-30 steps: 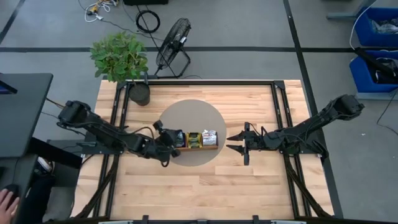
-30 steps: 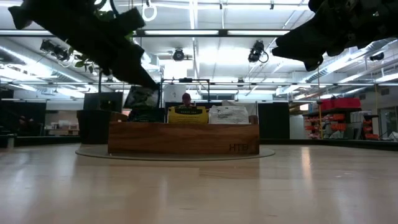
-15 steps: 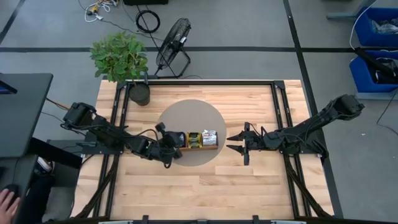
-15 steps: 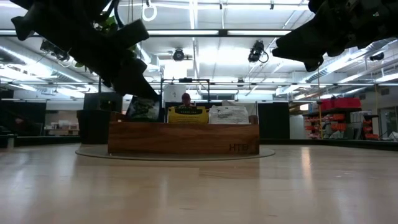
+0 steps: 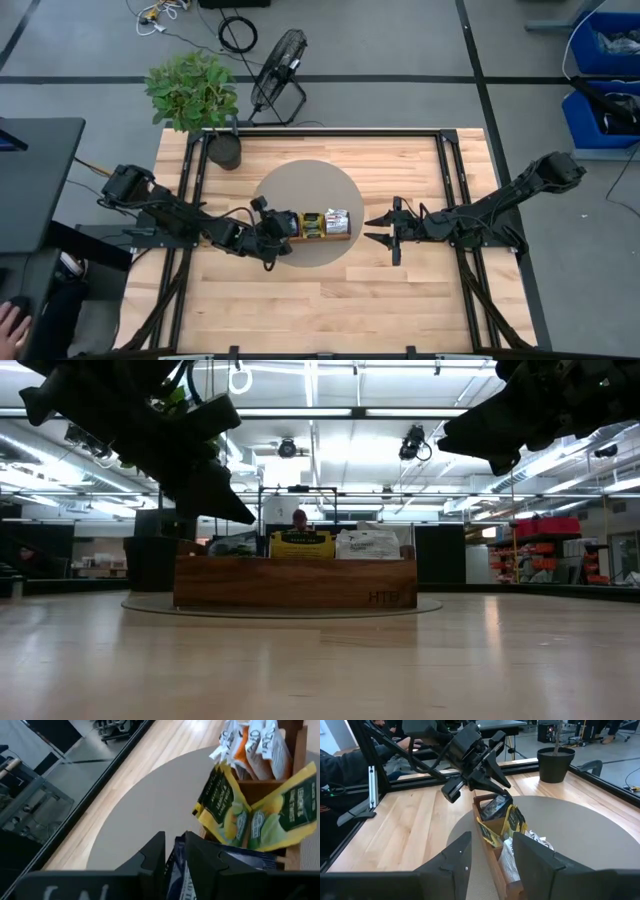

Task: Pick & Place Tea
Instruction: Put the purple tea bag into the left section of the wooden organizer

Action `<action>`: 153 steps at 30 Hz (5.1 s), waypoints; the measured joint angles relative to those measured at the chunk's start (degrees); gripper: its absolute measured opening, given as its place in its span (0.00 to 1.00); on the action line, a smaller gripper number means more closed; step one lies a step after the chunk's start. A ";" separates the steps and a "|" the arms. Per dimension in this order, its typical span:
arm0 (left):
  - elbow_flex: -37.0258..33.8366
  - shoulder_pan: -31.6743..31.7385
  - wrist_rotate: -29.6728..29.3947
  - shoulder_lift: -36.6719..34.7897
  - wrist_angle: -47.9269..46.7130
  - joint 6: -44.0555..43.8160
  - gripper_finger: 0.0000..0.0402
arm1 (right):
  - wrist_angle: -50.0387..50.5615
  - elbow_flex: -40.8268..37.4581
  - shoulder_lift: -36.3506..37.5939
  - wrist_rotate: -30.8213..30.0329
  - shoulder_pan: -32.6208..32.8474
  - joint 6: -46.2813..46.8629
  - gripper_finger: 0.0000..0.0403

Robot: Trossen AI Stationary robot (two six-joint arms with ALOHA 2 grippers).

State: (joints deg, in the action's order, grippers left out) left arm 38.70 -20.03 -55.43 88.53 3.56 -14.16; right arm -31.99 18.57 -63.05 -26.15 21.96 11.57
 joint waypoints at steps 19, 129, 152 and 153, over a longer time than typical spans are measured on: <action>0.00 0.41 4.02 -0.07 -1.57 8.68 0.22 | 0.22 0.00 0.00 0.00 0.00 -0.02 0.38; 19.59 9.98 55.34 -0.87 -38.50 15.77 0.00 | 3.88 0.00 0.00 -1.44 -0.11 2.97 0.38; 19.58 13.86 47.27 4.29 -42.91 17.61 0.00 | 3.07 0.00 0.00 -1.46 -0.11 2.97 0.38; 19.75 13.86 44.76 4.16 -43.56 17.55 0.00 | 3.10 0.00 0.00 -1.44 -0.11 2.97 0.38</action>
State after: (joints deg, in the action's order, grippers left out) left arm 58.44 -6.17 -10.67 92.69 -40.00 3.39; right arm -28.88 18.57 -63.05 -27.59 21.85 14.55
